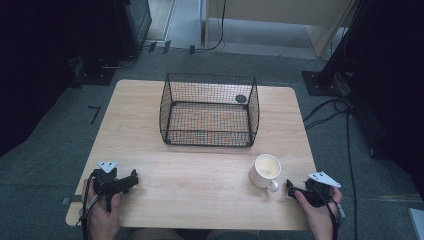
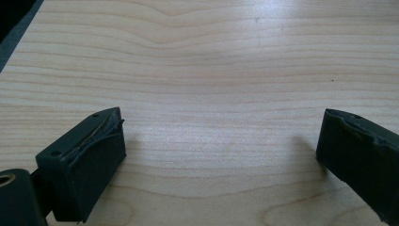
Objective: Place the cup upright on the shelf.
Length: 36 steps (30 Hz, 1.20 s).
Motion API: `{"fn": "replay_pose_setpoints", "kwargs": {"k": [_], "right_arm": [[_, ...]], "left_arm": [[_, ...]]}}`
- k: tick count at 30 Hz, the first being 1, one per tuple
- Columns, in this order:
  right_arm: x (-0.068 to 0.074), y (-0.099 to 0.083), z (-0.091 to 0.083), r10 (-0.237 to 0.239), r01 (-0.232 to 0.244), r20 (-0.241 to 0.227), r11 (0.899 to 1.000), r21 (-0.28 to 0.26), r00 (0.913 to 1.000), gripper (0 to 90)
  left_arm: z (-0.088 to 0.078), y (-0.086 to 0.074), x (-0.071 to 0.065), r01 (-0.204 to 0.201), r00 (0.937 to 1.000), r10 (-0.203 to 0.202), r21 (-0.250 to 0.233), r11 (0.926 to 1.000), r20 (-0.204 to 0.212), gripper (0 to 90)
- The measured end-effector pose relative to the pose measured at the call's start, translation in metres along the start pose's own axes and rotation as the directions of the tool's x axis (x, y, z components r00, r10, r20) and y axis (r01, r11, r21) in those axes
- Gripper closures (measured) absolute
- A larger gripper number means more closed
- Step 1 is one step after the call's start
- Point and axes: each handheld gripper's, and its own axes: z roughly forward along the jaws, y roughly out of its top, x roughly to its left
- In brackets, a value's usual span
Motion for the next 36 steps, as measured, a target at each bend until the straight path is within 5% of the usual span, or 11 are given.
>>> {"fn": "replay_pose_setpoints", "kwargs": {"k": [3, 12, 14, 21, 36], "right_arm": [[-0.001, -0.002, -0.004, 0.005, -0.005, 0.001, 1.0, -0.014, 1.0, 16.0], [0.008, -0.001, -0.03, -0.043, 0.039, -0.11, 0.998, -0.038, 0.993, 17.0], [0.015, 0.001, -0.035, -0.07, 0.067, -0.159, 0.997, -0.024, 0.9849, 17.8], [0.032, 0.008, -0.045, -0.159, 0.154, -0.197, 0.987, -0.04, 0.9675, 20.9], [0.045, 0.008, -0.054, -0.233, 0.233, -0.282, 0.972, -0.035, 0.9306, 25.0]], "left_arm": [[0.0, 0.0, 0.0, 0.0, 1.0, 0.0, -0.001, 1.0, 0.0, 1.9], [0.0, 0.0, 0.0, -0.001, 1.0, 0.001, 0.002, 1.0, -0.001, 1.9], [0.0, 0.0, 0.0, -0.001, 1.0, 0.001, 0.001, 1.0, -0.001, 1.9], [0.0, 0.0, 0.0, 0.0, 1.0, 0.0, 0.0, 1.0, -0.001, 1.9], [0.0, 0.0, 0.0, -0.001, 1.0, 0.001, 0.001, 1.0, -0.001, 1.8]]}}
